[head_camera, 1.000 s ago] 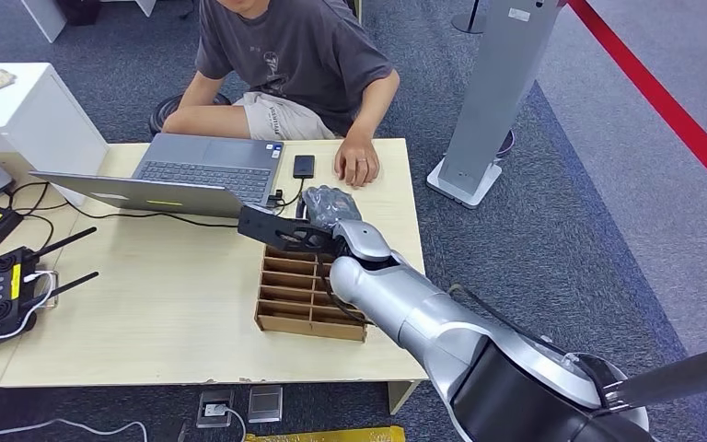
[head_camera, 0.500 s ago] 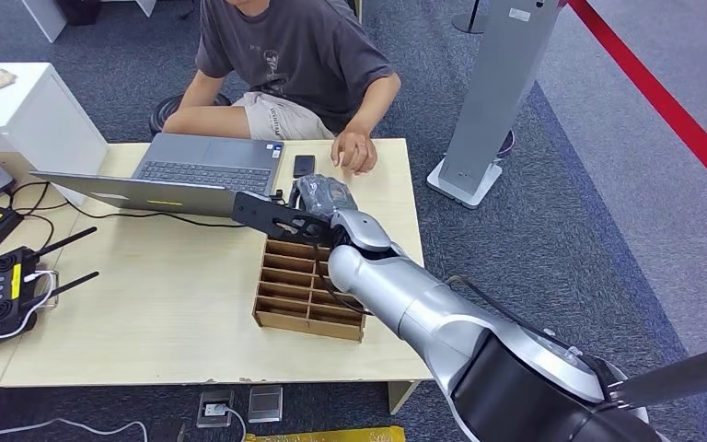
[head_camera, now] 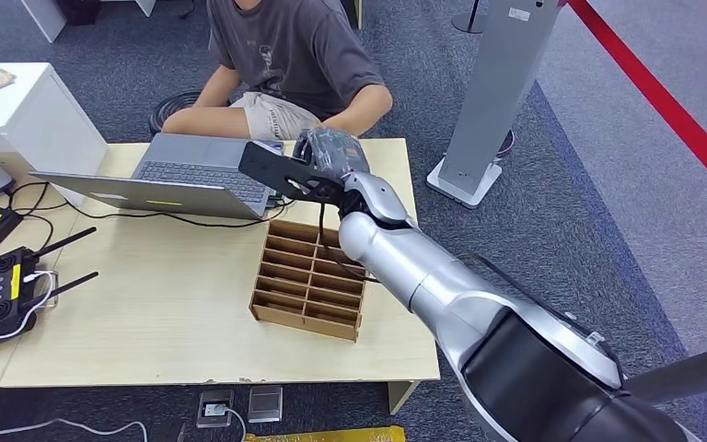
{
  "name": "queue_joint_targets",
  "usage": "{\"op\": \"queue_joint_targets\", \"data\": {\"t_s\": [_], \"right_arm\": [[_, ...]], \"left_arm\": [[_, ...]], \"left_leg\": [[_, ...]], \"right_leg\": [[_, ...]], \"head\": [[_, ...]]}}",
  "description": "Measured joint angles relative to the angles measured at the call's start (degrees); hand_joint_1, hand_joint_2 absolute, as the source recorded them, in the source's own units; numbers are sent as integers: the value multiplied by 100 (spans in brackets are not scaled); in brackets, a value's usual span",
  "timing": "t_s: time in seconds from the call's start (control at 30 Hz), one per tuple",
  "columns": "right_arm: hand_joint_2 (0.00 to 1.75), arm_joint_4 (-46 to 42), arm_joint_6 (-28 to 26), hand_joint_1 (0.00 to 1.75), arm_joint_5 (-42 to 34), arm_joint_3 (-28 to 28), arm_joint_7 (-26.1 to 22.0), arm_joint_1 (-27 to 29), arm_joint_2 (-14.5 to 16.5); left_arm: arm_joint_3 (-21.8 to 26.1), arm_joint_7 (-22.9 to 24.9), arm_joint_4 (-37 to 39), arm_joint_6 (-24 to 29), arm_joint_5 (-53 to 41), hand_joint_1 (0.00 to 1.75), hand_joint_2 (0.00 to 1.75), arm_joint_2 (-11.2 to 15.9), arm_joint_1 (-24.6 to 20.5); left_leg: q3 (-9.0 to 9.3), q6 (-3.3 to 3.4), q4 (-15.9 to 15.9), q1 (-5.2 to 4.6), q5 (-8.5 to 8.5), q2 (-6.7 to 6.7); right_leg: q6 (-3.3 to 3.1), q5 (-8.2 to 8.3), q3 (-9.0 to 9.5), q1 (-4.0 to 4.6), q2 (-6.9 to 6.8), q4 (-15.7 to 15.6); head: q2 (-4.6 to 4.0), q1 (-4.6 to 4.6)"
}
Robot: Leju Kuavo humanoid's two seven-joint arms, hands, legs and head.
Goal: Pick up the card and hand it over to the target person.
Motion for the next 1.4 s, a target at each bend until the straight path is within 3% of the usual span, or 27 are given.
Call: {"op": "queue_joint_targets", "data": {"t_s": [0.17,0.3,0.63,0.9,1.03,1.17,1.4], "right_arm": [[175,8,-501,134,378,-171,-54,-98,-70],[175,83,-620,134,912,-134,219,-90,-137],[175,610,-178,136,1956,114,947,158,-204],[175,739,60,136,2178,224,1006,327,-67],[175,752,94,128,2195,209,947,356,-7],[175,733,94,1,2164,139,799,350,15],[175,646,-123,0,2030,-97,456,345,35]], "left_arm": [[-28,13,-8,-7,-32,0,0,17,0],[-59,-29,-4,-8,-73,0,0,12,-3],[-100,-23,0,102,-136,0,0,-3,-9],[-39,32,5,101,-116,0,0,2,-2],[-25,25,12,121,-106,0,0,1,0],[8,-21,17,158,-83,0,0,-18,-1],[11,-19,12,168,-89,0,0,-19,2]], "left_leg": [[1,-1,-1,0,0,-2],[6,1,-7,0,4,-3],[20,1,-21,1,9,-8],[21,-1,-20,1,5,1],[19,-2,-18,0,3,5],[16,-2,-16,0,0,8],[9,-1,-13,0,2,6]], "right_leg": [[1,0,2,0,-2,-1],[0,3,7,0,-3,-8],[0,8,22,1,-7,-23],[-1,6,20,1,1,-20],[-1,4,15,0,5,-16],[-1,2,13,0,8,-14],[-1,4,6,-1,7,-12]], "head": [[0,0],[0,0],[0,0],[0,0],[0,0],[0,0],[0,0]]}}
